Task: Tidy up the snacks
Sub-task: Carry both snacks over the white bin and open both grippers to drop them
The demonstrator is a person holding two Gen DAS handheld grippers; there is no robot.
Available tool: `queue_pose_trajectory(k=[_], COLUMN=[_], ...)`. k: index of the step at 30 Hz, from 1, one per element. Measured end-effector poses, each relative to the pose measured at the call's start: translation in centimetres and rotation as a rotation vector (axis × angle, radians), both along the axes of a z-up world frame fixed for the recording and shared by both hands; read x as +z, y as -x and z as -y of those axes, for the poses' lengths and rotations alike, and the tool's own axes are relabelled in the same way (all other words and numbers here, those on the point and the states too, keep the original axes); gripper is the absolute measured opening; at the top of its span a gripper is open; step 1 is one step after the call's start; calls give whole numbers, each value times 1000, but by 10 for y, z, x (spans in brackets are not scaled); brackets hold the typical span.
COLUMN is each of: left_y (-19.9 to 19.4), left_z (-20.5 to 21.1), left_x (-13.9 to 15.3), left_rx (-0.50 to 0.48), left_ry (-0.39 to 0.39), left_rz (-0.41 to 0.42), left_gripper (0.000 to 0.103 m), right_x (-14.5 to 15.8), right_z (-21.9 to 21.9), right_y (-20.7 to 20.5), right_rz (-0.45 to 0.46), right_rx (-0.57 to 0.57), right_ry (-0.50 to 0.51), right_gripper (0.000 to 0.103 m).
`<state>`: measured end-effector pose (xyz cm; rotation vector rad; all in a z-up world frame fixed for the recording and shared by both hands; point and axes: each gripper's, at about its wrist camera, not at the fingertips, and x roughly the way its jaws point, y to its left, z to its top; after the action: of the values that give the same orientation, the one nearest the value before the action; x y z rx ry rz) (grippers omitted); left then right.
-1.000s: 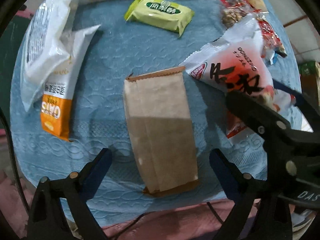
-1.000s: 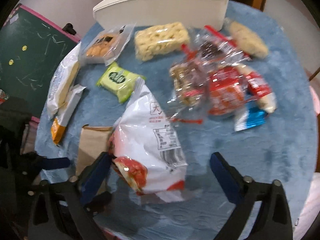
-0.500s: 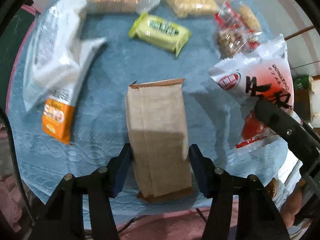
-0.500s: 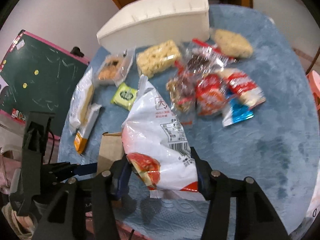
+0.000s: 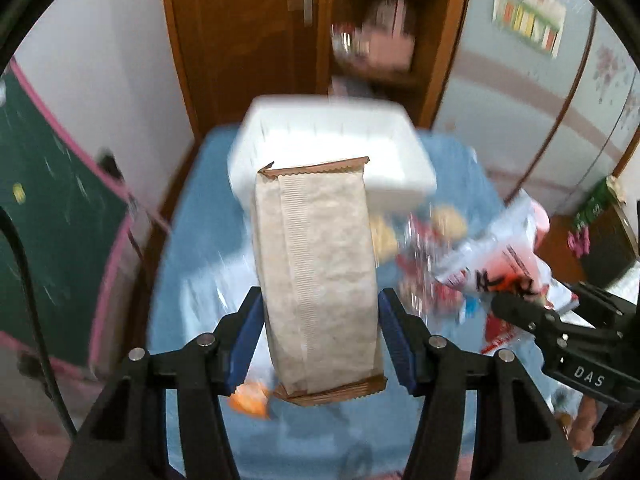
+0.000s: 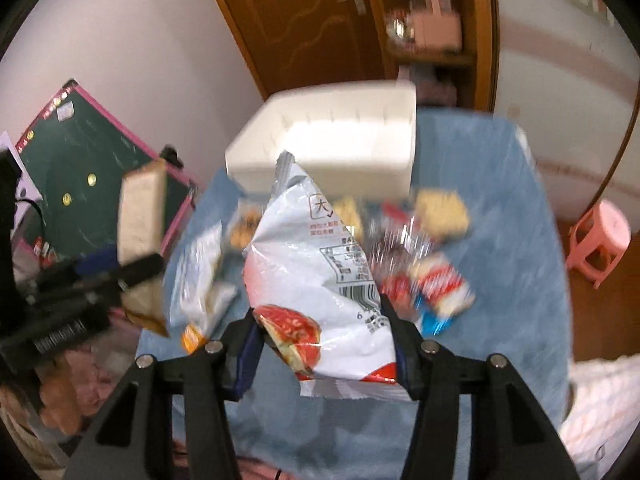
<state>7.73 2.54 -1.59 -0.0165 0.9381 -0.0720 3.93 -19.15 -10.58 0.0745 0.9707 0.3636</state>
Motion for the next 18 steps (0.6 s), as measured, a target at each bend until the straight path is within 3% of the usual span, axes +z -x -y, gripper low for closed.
queue_pose_trajectory(k=[3,9,13,18], left_y=[-21,-73,-121,-191], left_z=[-12,-7,-10,-10], left_x=[54,122,137,118], left_rx=[3,-5,11,12], left_ry=[-32,-60,-62,-48], left_rz=[107,258,285,230], left_gripper=[56,57,57,57], right_x=[45,118,138,138], right_z=[-5,-11,-17,-29], right_y=[-16,-59,-94,-138], right_rz=[106,277,315,311], right_rx=[-29,-124,-176,-210], right_ry=[15,-3,-44,-39], right_gripper=[53,53,53,53])
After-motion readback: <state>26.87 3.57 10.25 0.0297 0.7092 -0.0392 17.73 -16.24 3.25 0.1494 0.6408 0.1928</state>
